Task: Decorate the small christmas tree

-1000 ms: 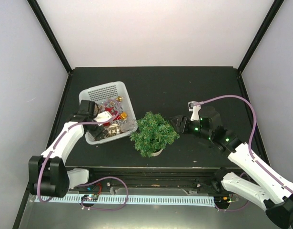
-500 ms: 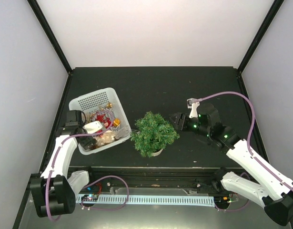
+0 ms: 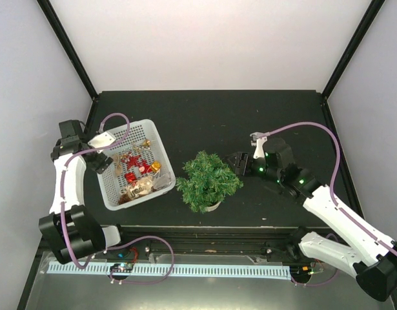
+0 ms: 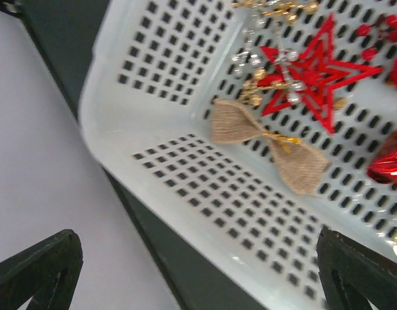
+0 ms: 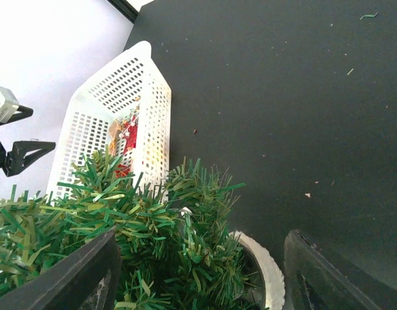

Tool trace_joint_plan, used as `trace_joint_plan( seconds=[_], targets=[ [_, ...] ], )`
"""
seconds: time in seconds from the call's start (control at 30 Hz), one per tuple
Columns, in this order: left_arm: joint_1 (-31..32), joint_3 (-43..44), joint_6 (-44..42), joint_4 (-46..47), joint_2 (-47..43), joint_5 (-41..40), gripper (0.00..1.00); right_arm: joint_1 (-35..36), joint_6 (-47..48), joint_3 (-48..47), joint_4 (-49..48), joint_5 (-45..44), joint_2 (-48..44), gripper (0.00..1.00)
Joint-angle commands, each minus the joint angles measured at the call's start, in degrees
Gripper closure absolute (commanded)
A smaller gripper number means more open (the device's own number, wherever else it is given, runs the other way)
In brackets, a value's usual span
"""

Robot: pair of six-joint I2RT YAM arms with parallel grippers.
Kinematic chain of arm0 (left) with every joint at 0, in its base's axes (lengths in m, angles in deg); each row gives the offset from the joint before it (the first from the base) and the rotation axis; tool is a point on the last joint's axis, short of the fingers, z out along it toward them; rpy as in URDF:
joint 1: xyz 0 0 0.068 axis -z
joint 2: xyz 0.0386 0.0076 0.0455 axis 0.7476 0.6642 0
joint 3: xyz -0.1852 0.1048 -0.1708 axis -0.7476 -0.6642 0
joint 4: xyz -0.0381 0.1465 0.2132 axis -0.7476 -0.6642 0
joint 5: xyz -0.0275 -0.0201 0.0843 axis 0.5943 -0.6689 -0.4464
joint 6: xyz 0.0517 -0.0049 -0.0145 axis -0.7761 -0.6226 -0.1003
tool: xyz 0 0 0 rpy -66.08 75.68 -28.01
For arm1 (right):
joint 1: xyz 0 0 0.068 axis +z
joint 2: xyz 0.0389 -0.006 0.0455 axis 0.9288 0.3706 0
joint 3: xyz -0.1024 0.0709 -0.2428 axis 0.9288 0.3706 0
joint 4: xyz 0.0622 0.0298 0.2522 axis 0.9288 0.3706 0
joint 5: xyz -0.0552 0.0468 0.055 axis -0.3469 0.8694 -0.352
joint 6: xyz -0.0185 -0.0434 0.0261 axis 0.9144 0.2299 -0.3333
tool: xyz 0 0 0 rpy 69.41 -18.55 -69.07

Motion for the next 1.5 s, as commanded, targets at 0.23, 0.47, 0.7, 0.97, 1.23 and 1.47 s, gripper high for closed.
trace_joint_plan(
  seconds=[0.23,0.47,0.7,0.97,1.23,1.47],
  targets=[
    [-0.5,2.6,13.3,-8.7,6.4,2.0,0.01,-0.8,0.3,0.7,-4.5,1.0,2.1,0.29],
    [-1.2,4.4,18.7,-8.7,9.4,0.9,0.01,-1.8,0.5,1.5,-5.6,1.9,2.3,0.28],
    [-2.2,4.1,19.7,-8.0,12.3,0.9,0.01,-3.0,0.9,2.5,-6.0,3.2,2.1,0.28],
    [-3.2,4.5,19.7,-5.5,14.9,1.0,0.03,-3.3,0.7,2.4,-6.2,3.7,2.3,0.28],
    [-2.6,12.8,20.8,-7.0,21.6,5.8,0.22,-3.4,0.2,1.6,-5.8,4.1,3.2,0.28],
    [0.4,21.0,21.1,-8.3,27.9,6.6,0.30,-3.4,0.1,2.2,-6.1,3.4,3.6,0.28]
  ],
)
